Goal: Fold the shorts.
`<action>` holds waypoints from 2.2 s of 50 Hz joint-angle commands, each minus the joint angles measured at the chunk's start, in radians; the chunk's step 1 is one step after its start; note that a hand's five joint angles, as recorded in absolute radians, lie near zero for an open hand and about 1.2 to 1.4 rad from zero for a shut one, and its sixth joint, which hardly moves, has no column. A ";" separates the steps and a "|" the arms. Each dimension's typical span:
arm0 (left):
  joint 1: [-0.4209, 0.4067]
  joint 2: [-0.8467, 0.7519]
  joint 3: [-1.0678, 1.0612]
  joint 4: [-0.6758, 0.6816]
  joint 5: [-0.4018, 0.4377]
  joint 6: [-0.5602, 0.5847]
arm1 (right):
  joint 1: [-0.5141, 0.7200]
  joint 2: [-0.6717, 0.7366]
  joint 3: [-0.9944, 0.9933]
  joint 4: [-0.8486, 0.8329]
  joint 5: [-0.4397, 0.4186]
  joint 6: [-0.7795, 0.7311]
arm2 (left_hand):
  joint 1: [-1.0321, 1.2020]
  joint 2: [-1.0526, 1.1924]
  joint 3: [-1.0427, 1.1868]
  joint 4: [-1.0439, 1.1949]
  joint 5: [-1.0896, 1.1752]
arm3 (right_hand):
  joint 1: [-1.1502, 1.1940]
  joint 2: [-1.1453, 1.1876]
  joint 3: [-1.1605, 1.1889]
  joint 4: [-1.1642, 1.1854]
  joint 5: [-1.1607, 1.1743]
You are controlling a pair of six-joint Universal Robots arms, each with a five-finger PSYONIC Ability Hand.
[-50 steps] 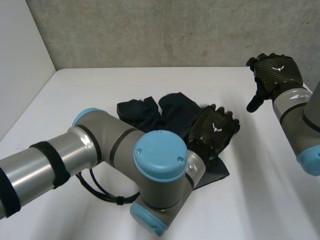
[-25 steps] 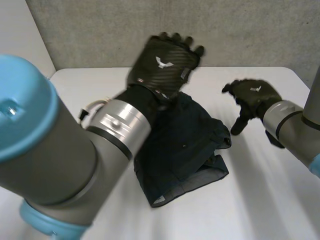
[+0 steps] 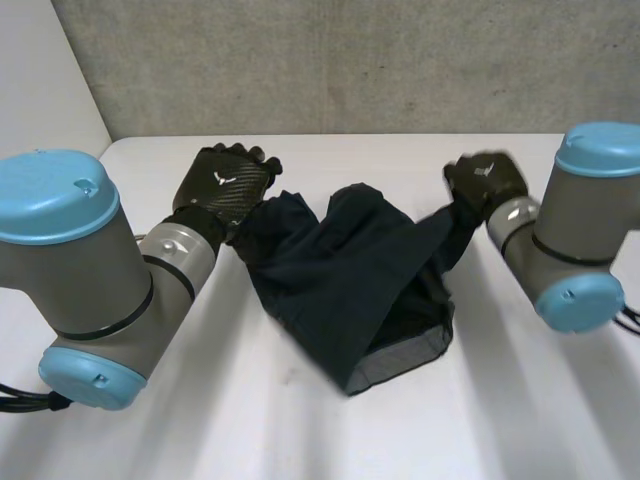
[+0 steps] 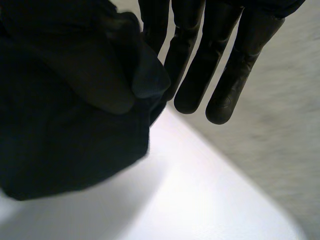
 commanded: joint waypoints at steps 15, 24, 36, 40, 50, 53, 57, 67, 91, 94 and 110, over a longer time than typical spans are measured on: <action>0.011 -0.113 0.042 0.031 -0.003 0.010 | -0.106 -0.010 -0.008 -0.146 0.082 -0.092 | -0.050 -0.037 -0.048 -0.037 -0.022 | -0.787 -0.975 -1.003 -1.013 -0.962; 0.054 -0.231 0.122 0.045 0.001 0.017 | -0.103 -0.254 0.219 0.127 -0.029 0.044 | -0.050 -0.037 -0.048 -0.037 -0.022 | -0.706 -0.894 -0.923 -0.933 -0.881; 0.097 -0.435 0.332 0.015 0.058 0.037 | 0.029 -0.303 0.463 0.227 -0.145 0.327 | 0.038 0.051 0.040 0.051 0.066 | -0.509 -0.697 -0.725 -0.736 -0.684; 0.128 -0.487 0.404 0.011 0.108 0.042 | 0.093 -0.292 0.500 0.143 -0.138 0.362 | 0.106 0.119 0.108 0.119 0.134 | -0.512 -0.700 -0.728 -0.739 -0.687; 0.152 -0.611 0.587 -0.043 0.145 0.042 | 0.179 -0.150 0.480 0.016 0.015 0.362 | 0.109 0.122 0.111 0.122 0.137 | -0.521 -0.709 -0.737 -0.748 -0.696; 0.152 -0.645 0.636 -0.089 0.148 0.043 | 0.204 -0.108 0.459 -0.006 0.101 0.354 | 0.109 0.122 0.111 0.122 0.137 | -0.512 -0.700 -0.728 -0.739 -0.687; 0.152 -0.677 0.677 -0.124 0.162 0.046 | 0.231 -0.068 0.436 -0.037 0.183 0.350 | 0.109 0.122 0.111 0.122 0.137 | -0.424 -0.613 -0.641 -0.651 -0.599; 0.151 -0.710 0.705 -0.126 0.199 0.048 | 0.228 -0.082 0.445 -0.125 0.207 0.339 | 0.225 0.239 0.228 0.239 0.253 | 0.435 0.247 0.219 0.208 0.260; 0.128 -0.669 0.760 -0.165 0.172 0.065 | 0.138 -0.327 0.459 -0.106 0.149 0.164 | 1.089 1.102 1.091 1.102 1.117 | 0.435 0.247 0.219 0.208 0.260; 0.134 -0.499 0.662 -0.237 0.150 0.089 | 0.118 -0.364 0.414 -0.092 0.138 0.039 | 1.089 1.102 1.091 1.102 1.117 | 0.435 0.247 0.219 0.208 0.260; 0.099 0.203 0.131 -0.495 0.049 0.094 | 0.109 -0.400 0.046 0.400 0.056 -0.221 | 1.089 1.102 1.091 1.102 1.117 | 0.435 0.247 0.219 0.208 0.260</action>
